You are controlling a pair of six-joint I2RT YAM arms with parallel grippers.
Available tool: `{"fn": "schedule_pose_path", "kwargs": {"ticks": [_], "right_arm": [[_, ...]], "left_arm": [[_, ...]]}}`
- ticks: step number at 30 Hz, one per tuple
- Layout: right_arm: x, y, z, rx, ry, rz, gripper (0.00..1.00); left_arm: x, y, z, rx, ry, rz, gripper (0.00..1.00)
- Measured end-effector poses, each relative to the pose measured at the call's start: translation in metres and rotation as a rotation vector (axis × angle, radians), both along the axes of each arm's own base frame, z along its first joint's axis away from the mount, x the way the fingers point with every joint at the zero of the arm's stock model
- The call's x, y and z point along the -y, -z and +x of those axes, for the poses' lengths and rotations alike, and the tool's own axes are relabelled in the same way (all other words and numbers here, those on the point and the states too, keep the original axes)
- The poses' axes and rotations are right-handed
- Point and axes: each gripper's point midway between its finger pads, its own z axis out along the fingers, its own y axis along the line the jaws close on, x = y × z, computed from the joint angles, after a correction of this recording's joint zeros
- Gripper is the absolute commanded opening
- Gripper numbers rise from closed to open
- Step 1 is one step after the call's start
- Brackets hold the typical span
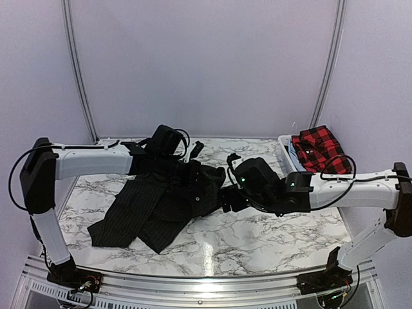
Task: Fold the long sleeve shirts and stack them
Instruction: Flatten out the crumpled shirt at the center of the board.
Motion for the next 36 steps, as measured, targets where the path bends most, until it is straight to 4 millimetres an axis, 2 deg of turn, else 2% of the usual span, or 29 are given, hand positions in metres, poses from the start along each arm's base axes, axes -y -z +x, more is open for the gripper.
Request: {"fn": "schedule_pose_path", "kwargs": {"ticks": [3, 5, 12, 17, 25, 29, 32, 34, 36], "right_arm": [[0.021, 0.001, -0.001, -0.004, 0.04, 0.0, 0.93], [0.029, -0.002, -0.002, 0.0, 0.058, 0.007, 0.93], [0.043, -0.037, -0.008, 0.045, 0.066, 0.105, 0.95], [0.038, -0.06, -0.013, 0.088, 0.004, 0.158, 0.95], [0.028, -0.07, -0.015, 0.154, -0.083, 0.118, 0.97], [0.029, -0.072, -0.013, 0.175, -0.086, 0.1, 0.97], [0.029, -0.075, -0.01, 0.184, -0.077, 0.108, 0.97], [0.03, -0.075, -0.008, 0.185, -0.069, 0.109, 0.97], [0.033, -0.072, -0.003, 0.182, -0.055, 0.104, 0.98]], "left_arm": [[0.017, 0.015, 0.005, -0.03, 0.033, -0.003, 0.0], [0.026, 0.016, 0.005, -0.037, 0.052, -0.013, 0.0], [0.06, -0.01, 0.007, 0.006, 0.097, -0.12, 0.0], [0.071, -0.021, 0.003, 0.025, 0.105, -0.168, 0.0], [0.078, -0.039, 0.008, 0.053, 0.1, -0.221, 0.0], [0.096, -0.055, 0.021, 0.071, 0.103, -0.281, 0.0], [0.11, -0.05, 0.029, 0.063, 0.113, -0.299, 0.0], [0.119, -0.038, 0.036, 0.05, 0.117, -0.291, 0.01], [0.125, -0.026, 0.041, 0.038, 0.118, -0.278, 0.12]]}}
